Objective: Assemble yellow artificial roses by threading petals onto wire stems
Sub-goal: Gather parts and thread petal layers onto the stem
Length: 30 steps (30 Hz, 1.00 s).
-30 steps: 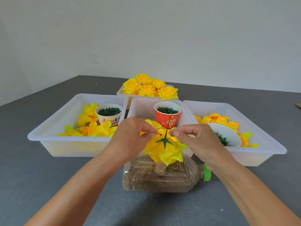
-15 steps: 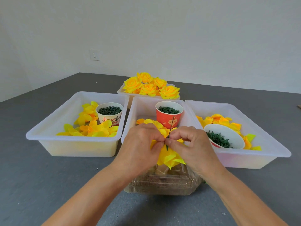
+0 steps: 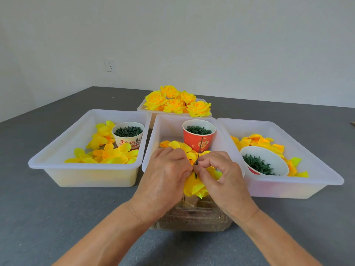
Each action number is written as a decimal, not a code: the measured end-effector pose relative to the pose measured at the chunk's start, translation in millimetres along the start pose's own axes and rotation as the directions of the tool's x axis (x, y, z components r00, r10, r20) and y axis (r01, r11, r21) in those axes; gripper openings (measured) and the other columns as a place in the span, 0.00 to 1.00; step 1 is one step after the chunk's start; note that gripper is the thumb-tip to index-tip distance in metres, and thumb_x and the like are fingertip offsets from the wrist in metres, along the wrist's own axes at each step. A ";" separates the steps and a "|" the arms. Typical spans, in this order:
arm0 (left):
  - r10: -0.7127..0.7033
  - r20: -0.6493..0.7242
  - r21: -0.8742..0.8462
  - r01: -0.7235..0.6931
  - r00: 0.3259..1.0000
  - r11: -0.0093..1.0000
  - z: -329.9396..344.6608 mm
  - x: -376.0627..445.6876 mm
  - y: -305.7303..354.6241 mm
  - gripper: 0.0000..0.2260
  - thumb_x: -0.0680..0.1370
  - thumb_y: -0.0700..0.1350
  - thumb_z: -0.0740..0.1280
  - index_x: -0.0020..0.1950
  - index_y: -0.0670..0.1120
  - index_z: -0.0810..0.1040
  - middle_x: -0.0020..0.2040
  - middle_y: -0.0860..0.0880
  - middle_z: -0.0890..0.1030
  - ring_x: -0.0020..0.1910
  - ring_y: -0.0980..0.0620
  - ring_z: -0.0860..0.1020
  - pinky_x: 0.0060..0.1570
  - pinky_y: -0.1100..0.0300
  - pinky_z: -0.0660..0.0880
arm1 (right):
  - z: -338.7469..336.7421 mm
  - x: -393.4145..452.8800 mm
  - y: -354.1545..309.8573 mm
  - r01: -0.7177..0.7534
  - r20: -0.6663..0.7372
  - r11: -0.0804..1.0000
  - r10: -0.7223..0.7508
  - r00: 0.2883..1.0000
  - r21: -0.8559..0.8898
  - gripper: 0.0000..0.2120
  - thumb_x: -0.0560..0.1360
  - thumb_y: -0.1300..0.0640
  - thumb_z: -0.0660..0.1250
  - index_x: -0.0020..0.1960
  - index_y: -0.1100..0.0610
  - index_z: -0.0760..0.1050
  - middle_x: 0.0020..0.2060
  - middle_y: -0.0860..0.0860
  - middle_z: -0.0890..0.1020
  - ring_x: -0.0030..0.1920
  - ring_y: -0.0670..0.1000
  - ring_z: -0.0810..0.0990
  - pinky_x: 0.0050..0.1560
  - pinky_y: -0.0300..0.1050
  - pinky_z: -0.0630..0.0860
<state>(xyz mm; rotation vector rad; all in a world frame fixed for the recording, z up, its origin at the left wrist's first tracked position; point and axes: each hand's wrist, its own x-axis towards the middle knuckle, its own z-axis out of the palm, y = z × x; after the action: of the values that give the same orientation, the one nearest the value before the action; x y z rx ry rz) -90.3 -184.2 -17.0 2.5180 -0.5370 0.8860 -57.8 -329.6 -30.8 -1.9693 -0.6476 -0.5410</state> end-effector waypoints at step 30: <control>-0.225 -0.247 0.123 0.261 0.942 0.957 11.1 -16.8 36.1 0.06 0.70 0.44 0.68 0.34 0.47 0.83 0.35 0.52 0.82 0.38 0.47 0.78 0.47 0.44 0.74 | -19.0 13.9 0.4 -0.309 0.272 0.881 0.218 0.937 0.358 0.05 0.68 0.67 0.72 0.39 0.58 0.83 0.42 0.52 0.84 0.48 0.47 0.81 0.53 0.42 0.77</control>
<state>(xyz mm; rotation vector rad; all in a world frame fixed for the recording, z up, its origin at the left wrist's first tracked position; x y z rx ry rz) -114.4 -216.4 -26.9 2.4977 -0.0805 1.1401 -49.0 -343.7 -14.2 -1.7024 -0.5595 -0.0080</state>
